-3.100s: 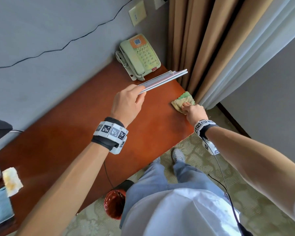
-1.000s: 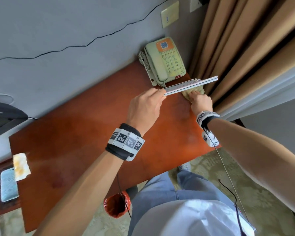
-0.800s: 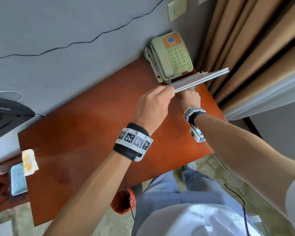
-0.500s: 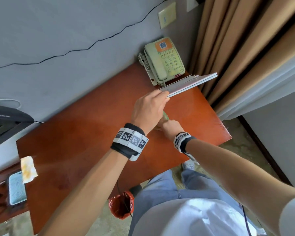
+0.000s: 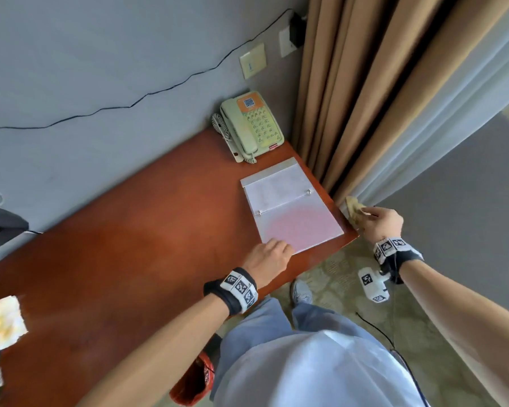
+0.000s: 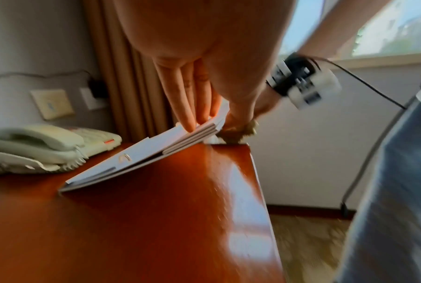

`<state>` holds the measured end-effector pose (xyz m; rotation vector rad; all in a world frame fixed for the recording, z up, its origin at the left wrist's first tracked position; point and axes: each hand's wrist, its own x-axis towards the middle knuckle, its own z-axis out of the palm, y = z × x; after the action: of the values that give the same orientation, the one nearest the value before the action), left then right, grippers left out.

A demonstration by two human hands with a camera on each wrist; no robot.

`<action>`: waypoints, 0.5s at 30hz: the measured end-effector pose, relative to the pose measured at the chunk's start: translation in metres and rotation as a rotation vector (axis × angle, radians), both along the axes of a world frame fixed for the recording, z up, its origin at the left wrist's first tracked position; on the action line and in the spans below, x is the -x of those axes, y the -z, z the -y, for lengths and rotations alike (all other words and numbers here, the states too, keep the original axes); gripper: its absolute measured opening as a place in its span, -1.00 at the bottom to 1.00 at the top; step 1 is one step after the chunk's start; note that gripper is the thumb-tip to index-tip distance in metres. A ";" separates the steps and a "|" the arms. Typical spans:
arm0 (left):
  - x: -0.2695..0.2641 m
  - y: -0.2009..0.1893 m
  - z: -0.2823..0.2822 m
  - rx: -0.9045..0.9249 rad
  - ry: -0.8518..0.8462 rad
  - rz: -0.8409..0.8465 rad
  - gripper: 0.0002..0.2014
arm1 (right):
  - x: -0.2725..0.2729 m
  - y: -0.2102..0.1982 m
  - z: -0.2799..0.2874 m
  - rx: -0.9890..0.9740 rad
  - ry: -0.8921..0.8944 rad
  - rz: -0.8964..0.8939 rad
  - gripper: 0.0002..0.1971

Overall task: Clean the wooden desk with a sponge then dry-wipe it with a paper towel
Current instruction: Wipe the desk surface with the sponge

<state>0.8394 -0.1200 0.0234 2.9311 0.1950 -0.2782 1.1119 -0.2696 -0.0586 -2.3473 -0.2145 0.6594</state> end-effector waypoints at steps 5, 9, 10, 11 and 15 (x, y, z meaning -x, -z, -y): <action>0.009 0.055 0.027 -0.001 0.026 -0.176 -0.61 | -0.015 -0.010 -0.028 -0.048 0.040 -0.048 -0.71; 0.000 0.056 -0.004 0.136 -0.230 -0.213 -0.36 | 0.002 -0.021 -0.089 -0.123 0.037 -0.114 -0.75; -0.002 0.056 -0.019 0.141 -0.295 -0.245 -0.19 | 0.007 -0.022 -0.103 -0.131 0.041 -0.140 -0.77; -0.004 0.057 -0.034 0.144 -0.345 -0.287 -0.05 | 0.011 -0.021 -0.118 -0.132 0.038 -0.141 -0.78; -0.008 0.078 -0.077 0.095 -0.318 -0.394 0.24 | 0.022 -0.020 -0.165 -0.093 -0.026 -0.087 -0.83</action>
<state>0.8474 -0.0434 -0.0543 2.6658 0.6741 -0.7836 1.0901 -0.1044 -0.0386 -2.2254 -0.2324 0.7465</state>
